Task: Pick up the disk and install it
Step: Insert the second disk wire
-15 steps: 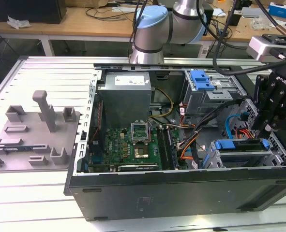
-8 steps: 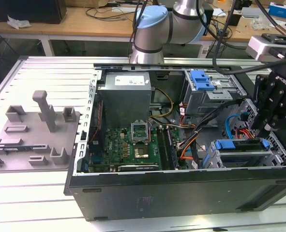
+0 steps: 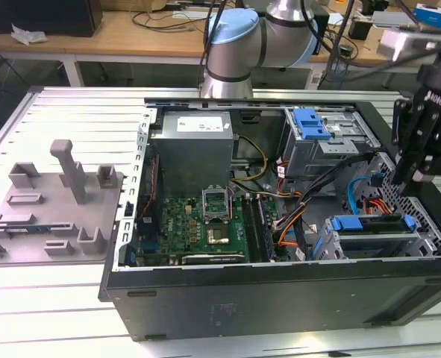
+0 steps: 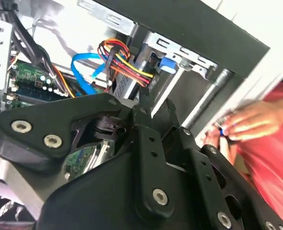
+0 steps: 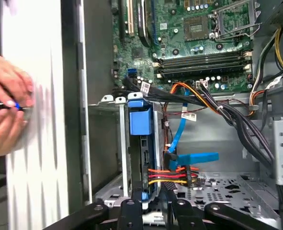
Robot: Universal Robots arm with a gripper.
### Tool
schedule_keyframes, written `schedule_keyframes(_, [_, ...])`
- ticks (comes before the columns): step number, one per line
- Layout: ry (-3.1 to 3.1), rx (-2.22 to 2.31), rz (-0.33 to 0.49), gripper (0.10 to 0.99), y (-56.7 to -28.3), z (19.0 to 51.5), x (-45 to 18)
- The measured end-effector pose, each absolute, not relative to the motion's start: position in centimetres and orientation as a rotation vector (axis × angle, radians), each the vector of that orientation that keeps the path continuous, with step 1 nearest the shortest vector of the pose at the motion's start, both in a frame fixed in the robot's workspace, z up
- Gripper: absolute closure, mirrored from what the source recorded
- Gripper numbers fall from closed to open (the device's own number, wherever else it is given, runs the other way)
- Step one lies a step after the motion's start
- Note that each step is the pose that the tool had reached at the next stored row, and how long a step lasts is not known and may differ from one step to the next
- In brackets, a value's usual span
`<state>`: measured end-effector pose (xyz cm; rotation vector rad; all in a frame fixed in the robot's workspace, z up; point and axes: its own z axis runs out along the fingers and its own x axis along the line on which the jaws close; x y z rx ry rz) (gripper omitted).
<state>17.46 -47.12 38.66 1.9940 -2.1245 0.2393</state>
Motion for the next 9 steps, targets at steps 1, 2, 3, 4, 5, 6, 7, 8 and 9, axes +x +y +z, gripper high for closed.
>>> schedule_keyframes(1, [-2.119, 1.988, 0.25, 0.784, -46.7, 38.9, 17.3])
schedule_keyframes(2, [-2.118, 1.988, 0.251, 0.784, -46.6, 38.9, 17.0])
schedule_keyframes(3, [-2.118, 1.988, 0.251, 0.784, -46.5, 38.9, 16.7])
schedule_keyframes(4, [-2.119, 1.986, 0.251, 0.784, -46.3, 38.9, 15.8])
schedule_keyframes(5, [-2.119, 1.986, 0.251, 0.784, -45.9, 38.9, 15.4])
schedule_keyframes(6, [-2.112, 1.98, 0.256, 0.784, -45.4, 38.9, 15.4])
schedule_keyframes(7, [-2.102, 1.972, 0.257, 0.784, -45.2, 38.9, 15.4])
schedule_keyframes(8, [-2.086, 1.961, 0.255, 0.784, -45.0, 38.9, 15.4])
schedule_keyframes(9, [-2.074, 1.952, 0.255, 0.784, -44.7, 38.9, 15.4])
